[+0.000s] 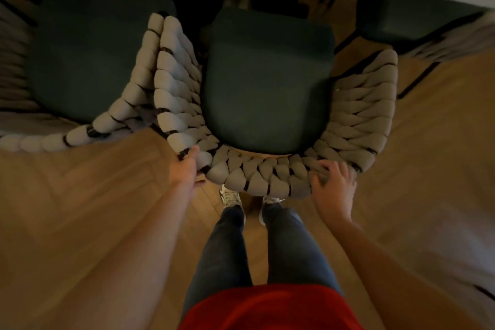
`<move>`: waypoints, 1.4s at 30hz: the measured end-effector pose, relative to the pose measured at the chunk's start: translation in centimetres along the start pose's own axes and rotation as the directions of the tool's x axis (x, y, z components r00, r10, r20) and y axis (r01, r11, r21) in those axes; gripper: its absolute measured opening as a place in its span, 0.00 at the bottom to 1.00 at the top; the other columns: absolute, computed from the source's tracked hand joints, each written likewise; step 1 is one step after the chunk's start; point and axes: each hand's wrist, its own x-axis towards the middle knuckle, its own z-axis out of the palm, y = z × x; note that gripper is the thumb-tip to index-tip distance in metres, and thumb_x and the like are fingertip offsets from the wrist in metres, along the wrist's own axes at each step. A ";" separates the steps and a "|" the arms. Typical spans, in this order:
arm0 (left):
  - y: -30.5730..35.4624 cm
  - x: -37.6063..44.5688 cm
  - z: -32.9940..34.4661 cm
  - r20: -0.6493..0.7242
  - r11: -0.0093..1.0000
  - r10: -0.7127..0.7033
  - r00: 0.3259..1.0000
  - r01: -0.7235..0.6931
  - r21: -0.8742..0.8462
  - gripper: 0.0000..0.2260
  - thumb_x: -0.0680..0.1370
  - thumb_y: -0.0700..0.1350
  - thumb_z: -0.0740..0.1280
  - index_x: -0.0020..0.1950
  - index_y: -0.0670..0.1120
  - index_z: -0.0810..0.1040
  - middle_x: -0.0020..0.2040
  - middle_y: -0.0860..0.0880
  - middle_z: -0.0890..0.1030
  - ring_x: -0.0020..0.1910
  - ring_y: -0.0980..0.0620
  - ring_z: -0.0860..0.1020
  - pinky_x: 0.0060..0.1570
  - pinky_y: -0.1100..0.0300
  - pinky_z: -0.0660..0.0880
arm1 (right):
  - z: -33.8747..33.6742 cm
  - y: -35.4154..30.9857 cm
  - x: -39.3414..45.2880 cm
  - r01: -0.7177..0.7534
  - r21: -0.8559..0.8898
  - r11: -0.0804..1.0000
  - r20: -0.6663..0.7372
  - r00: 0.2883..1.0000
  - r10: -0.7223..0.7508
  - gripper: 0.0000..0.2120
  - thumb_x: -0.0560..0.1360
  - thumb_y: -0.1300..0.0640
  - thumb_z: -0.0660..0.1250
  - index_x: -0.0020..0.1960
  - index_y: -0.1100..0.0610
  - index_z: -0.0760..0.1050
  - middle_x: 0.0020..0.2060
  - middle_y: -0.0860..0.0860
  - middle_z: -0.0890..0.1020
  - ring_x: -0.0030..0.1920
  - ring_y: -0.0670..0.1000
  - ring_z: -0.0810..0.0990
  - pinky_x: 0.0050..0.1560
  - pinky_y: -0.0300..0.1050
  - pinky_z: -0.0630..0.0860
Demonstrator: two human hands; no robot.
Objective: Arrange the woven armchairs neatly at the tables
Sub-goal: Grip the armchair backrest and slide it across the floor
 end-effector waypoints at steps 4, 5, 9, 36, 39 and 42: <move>2.0 1.7 -0.1 -0.017 0.997 -0.037 0.999 0.036 -0.070 0.28 0.77 0.54 0.71 0.73 0.47 0.67 0.62 0.43 0.77 0.55 0.43 0.79 0.42 0.48 0.80 | 0.1 0.2 0.8 -0.500 0.545 0.673 -0.147 0.733 0.664 0.27 0.75 0.56 0.69 0.72 0.52 0.65 0.68 0.54 0.69 0.68 0.55 0.68 0.69 0.56 0.68; 2.3 2.2 -0.1 -0.019 0.995 -0.049 0.999 0.048 -0.087 0.29 0.77 0.53 0.71 0.74 0.46 0.67 0.63 0.42 0.77 0.56 0.42 0.78 0.45 0.47 0.80 | 0.2 0.8 1.6 -0.541 0.673 0.504 -0.036 0.657 0.753 0.29 0.76 0.55 0.69 0.74 0.51 0.63 0.70 0.53 0.69 0.68 0.55 0.70 0.68 0.56 0.70; 3.2 3.2 0.1 -0.067 0.987 -0.056 0.996 0.046 -0.152 0.30 0.76 0.53 0.72 0.74 0.50 0.65 0.67 0.43 0.76 0.61 0.40 0.77 0.60 0.40 0.76 | 0.4 2.5 3.8 -0.609 0.791 0.055 0.416 0.602 0.682 0.31 0.78 0.51 0.68 0.77 0.48 0.59 0.68 0.53 0.72 0.63 0.57 0.76 0.63 0.60 0.75; 3.4 2.0 2.9 -0.220 0.990 0.113 0.969 -0.129 -0.060 0.20 0.80 0.46 0.68 0.72 0.46 0.72 0.64 0.42 0.77 0.63 0.40 0.76 0.65 0.41 0.72 | -1.1 3.2 6.6 -0.507 0.861 -0.034 0.394 0.623 0.675 0.18 0.80 0.57 0.65 0.69 0.50 0.70 0.54 0.49 0.79 0.51 0.50 0.79 0.51 0.53 0.78; 3.4 2.3 2.4 -0.213 0.989 0.125 0.969 -0.139 -0.055 0.19 0.79 0.46 0.69 0.70 0.46 0.74 0.62 0.43 0.79 0.61 0.41 0.76 0.65 0.41 0.73 | -1.0 3.0 6.1 -0.498 0.866 -0.042 0.393 0.625 0.674 0.17 0.80 0.58 0.65 0.69 0.51 0.71 0.53 0.48 0.79 0.50 0.49 0.79 0.51 0.52 0.77; 3.0 2.4 2.0 -0.182 0.987 0.147 0.972 -0.155 -0.031 0.17 0.79 0.45 0.68 0.68 0.45 0.74 0.58 0.43 0.79 0.58 0.42 0.77 0.64 0.41 0.73 | -0.7 3.5 4.9 -0.496 0.867 -0.042 0.394 0.631 0.668 0.18 0.80 0.58 0.65 0.69 0.51 0.70 0.53 0.49 0.80 0.51 0.49 0.80 0.55 0.53 0.77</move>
